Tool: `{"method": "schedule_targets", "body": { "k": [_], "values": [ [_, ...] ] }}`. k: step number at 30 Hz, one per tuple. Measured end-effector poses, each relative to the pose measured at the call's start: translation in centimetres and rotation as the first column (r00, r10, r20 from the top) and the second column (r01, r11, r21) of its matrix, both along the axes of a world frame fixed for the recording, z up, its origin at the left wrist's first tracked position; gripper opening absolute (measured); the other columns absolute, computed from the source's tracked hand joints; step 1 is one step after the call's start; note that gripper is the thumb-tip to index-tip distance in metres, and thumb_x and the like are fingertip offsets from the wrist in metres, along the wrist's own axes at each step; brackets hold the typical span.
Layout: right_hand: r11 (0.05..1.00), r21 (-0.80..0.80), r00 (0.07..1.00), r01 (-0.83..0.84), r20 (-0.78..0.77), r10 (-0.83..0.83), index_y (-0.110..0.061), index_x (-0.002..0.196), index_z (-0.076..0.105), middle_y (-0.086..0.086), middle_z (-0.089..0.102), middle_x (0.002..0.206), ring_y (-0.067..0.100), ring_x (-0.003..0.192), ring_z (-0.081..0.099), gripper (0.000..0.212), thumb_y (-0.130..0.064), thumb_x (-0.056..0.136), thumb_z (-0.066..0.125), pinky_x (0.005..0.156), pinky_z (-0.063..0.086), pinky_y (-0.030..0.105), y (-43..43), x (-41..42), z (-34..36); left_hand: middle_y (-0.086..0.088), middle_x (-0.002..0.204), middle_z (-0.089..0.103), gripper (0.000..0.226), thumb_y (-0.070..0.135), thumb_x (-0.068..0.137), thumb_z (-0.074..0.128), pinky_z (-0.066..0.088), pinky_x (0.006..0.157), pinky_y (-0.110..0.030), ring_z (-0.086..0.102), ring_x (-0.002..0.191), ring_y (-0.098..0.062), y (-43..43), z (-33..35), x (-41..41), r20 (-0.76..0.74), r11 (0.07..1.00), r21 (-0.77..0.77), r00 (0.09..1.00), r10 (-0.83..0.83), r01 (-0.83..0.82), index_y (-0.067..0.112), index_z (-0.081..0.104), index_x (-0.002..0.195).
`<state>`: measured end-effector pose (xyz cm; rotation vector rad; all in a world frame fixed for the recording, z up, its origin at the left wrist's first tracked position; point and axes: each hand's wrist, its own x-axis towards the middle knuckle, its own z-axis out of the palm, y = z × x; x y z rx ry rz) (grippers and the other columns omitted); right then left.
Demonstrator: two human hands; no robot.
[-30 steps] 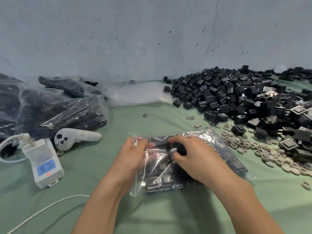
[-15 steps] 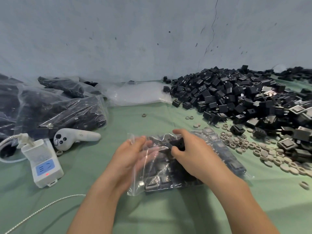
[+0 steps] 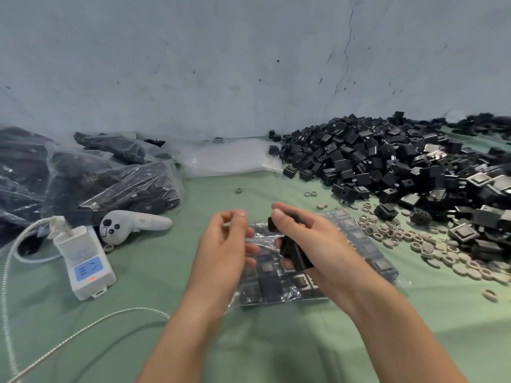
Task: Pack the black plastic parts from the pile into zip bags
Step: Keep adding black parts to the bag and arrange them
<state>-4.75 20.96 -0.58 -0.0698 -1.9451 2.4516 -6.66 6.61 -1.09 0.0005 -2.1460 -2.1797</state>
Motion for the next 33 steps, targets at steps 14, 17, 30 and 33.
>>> {"method": "schedule_targets", "body": {
  "k": [14,17,30,33],
  "values": [
    [0.847,0.523,0.984,0.096,-0.180,-0.001,-0.050,0.120,0.062,-0.021,0.067,0.110,0.006,0.083,0.065,0.041,-0.025,0.089,0.071,0.077,0.050,0.017,-1.0,0.5,-0.4,-0.007,0.075,0.066,0.019,0.010,0.099,0.049,0.058,0.058,-0.029,0.065,0.061,-0.017,-2.4,0.8,0.5,0.193,0.917,0.397,0.973,-0.125,0.038,0.011,0.064,0.109],
    [0.985,0.015,0.985,0.173,0.012,-0.173,-0.031,0.114,0.069,-0.001,0.069,0.097,0.016,0.070,0.064,0.029,-0.013,0.091,0.068,0.060,0.053,0.027,0.0,0.2,-0.1,-0.012,0.082,0.060,0.017,0.006,0.099,0.047,0.059,0.058,-0.028,0.065,0.059,-0.016,-4.1,0.3,-0.8,0.198,0.906,0.410,0.980,0.025,-0.106,0.008,0.063,0.106],
    [0.677,-0.630,0.919,0.381,0.341,-0.199,-0.011,0.105,0.067,0.007,0.064,0.078,0.016,0.058,0.056,0.032,-0.009,0.074,0.060,0.039,0.038,0.020,3.6,0.4,0.1,-0.020,0.095,0.072,0.020,0.012,0.097,0.054,0.057,0.091,-0.048,0.072,0.085,-0.029,-5.9,-2.6,-3.2,0.272,0.991,-0.122,0.959,0.079,-0.047,-0.001,0.067,0.106],
    [0.683,-0.609,0.907,0.403,0.365,-0.210,-0.011,0.105,0.066,0.008,0.063,0.079,0.016,0.060,0.055,0.022,-0.010,0.086,0.055,0.040,0.038,0.020,3.6,-0.1,0.0,-0.024,0.099,0.073,0.021,0.011,0.096,0.055,0.053,0.098,-0.049,0.068,0.086,-0.027,-5.7,-2.8,-3.5,0.262,0.996,-0.086,0.965,0.029,-0.007,-0.003,0.071,0.096]
  ]
}}
